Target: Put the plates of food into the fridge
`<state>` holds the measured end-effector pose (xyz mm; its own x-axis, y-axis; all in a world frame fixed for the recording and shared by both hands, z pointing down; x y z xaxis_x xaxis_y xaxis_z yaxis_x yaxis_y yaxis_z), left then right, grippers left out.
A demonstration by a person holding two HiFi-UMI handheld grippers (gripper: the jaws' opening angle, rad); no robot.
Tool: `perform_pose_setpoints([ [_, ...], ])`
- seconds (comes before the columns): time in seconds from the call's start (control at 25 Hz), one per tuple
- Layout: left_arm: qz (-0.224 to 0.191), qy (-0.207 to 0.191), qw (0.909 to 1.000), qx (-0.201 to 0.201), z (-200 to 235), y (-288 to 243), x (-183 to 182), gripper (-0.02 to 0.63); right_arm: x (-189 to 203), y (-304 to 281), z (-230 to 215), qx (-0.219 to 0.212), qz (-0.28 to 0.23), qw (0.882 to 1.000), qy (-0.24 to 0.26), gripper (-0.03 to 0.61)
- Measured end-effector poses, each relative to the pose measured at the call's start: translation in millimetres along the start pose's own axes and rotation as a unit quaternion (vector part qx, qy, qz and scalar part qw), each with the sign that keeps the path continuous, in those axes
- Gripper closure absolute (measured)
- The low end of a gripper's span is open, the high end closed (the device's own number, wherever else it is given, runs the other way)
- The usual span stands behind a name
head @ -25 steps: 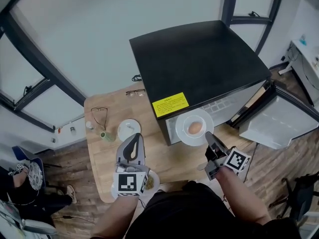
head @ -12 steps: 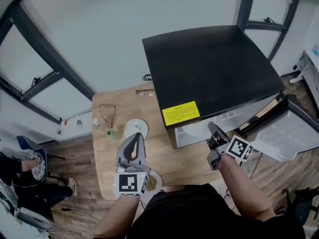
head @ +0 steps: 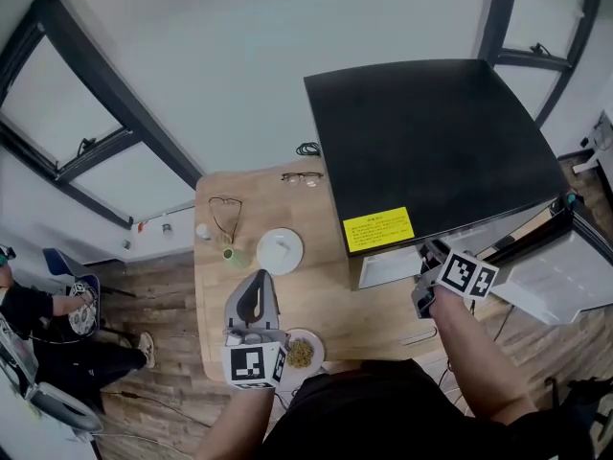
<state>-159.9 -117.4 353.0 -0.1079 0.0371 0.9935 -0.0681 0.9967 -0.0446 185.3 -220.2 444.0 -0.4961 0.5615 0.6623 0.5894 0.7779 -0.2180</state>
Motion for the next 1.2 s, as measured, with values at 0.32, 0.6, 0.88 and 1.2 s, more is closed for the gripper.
perform_pose_setpoints([
  [0.32,-0.004,0.008,0.9998,-0.018,11.0,9.1,0.4,0.611,-1.3,-16.5,5.3,0.069,0.065,0.986,0.136,0.422],
  [0.6,-0.006,0.014,0.9995,-0.028,22.3,26.5,4.9,0.611,2.8,-9.5,-0.4,0.109,0.062,0.978,0.169,0.35],
  [0.88,-0.018,0.02,0.9992,-0.03,34.8,43.8,2.8,0.611,2.2,8.6,25.2,0.093,0.024,0.973,0.21,0.35],
  [1.2,-0.022,0.006,0.9997,-0.013,54.4,75.3,4.5,0.611,20.7,44.4,63.2,0.068,-0.037,0.964,0.253,0.35],
])
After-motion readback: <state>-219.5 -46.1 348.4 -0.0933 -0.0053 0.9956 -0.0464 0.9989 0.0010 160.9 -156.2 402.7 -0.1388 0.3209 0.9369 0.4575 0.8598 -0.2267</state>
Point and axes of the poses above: the fingertips, and each gripper's own axes: y backward along the fingers, z to its left, x out of its underside, the point moved 5 cm from there along y, backward along the fingers, and after that the axes turned 10 degrees about -x, right-handed, at the moved point
